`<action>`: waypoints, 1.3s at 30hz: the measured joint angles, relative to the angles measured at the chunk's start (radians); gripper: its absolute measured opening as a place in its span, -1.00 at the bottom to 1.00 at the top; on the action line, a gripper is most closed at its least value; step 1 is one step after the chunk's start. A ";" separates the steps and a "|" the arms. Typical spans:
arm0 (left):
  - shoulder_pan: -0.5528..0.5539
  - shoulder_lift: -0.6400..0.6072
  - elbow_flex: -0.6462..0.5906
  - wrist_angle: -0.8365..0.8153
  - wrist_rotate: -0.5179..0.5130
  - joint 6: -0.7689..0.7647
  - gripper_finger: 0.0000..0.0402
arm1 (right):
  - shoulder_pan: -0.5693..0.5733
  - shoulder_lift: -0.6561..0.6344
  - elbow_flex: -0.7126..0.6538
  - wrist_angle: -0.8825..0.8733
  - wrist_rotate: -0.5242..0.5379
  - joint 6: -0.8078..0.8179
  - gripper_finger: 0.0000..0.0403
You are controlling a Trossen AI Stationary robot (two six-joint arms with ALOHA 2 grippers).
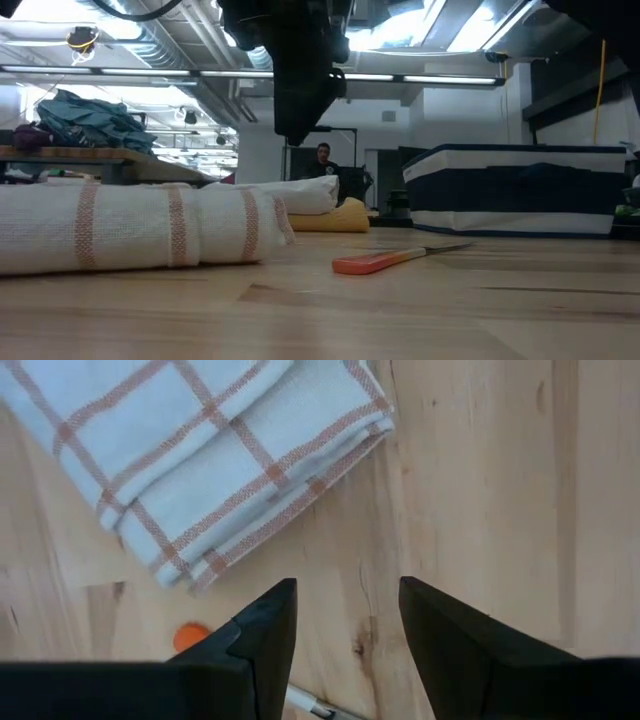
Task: Fold towel
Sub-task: Stack the folded white patterned towel on top of the white patterned towel
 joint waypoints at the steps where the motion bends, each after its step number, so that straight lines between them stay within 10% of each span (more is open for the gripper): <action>1: -0.003 0.008 0.000 0.024 -0.005 -0.037 -0.11 | 0.000 0.000 -0.010 0.007 -0.001 0.012 -0.10; 18: -0.033 0.189 0.000 0.318 -0.238 -0.515 -0.09 | -0.022 0.001 -0.296 0.227 -0.181 0.152 -0.10; 39: 0.015 0.364 0.003 0.392 -0.274 -0.506 -0.09 | -0.040 0.001 -0.315 0.379 -0.186 0.200 -0.10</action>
